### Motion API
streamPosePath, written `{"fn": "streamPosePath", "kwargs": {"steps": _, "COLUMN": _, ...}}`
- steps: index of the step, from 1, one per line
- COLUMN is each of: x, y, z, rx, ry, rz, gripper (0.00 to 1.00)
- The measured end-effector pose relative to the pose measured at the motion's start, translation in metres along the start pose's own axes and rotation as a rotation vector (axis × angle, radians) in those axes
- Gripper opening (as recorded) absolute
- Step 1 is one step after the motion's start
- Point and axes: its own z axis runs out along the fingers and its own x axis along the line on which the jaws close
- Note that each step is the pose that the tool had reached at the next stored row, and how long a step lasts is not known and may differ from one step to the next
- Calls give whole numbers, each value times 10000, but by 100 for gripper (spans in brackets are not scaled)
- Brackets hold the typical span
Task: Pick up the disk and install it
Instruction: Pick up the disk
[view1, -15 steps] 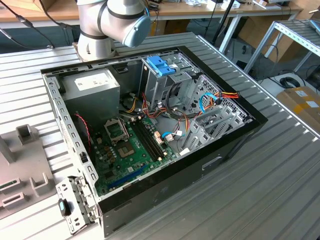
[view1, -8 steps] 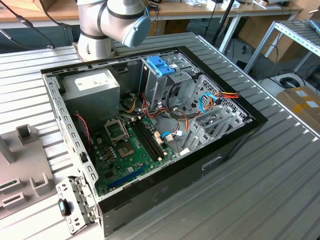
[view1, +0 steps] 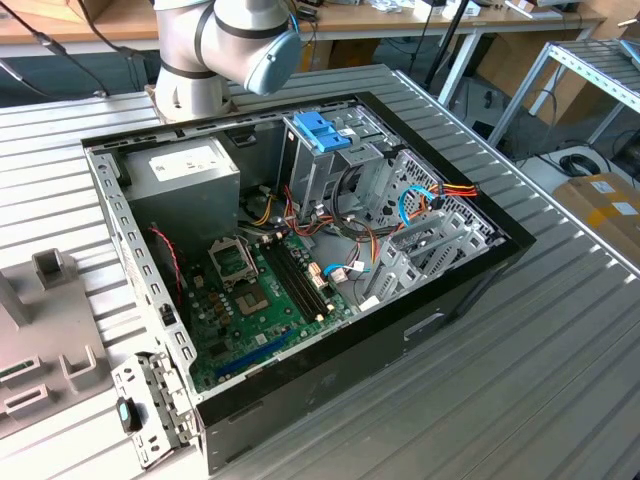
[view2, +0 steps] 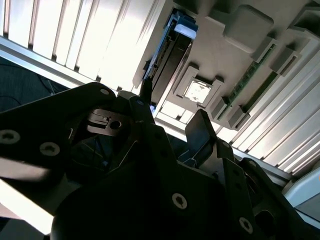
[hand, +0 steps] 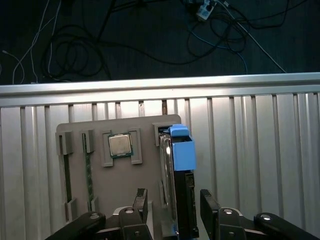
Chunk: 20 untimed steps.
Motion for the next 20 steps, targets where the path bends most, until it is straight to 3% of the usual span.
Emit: {"fn": "streamPosePath", "kwargs": {"steps": 20, "x": 2, "y": -4, "z": 84, "rx": 0, "ry": 0, "rz": 0, "gripper": 54}}
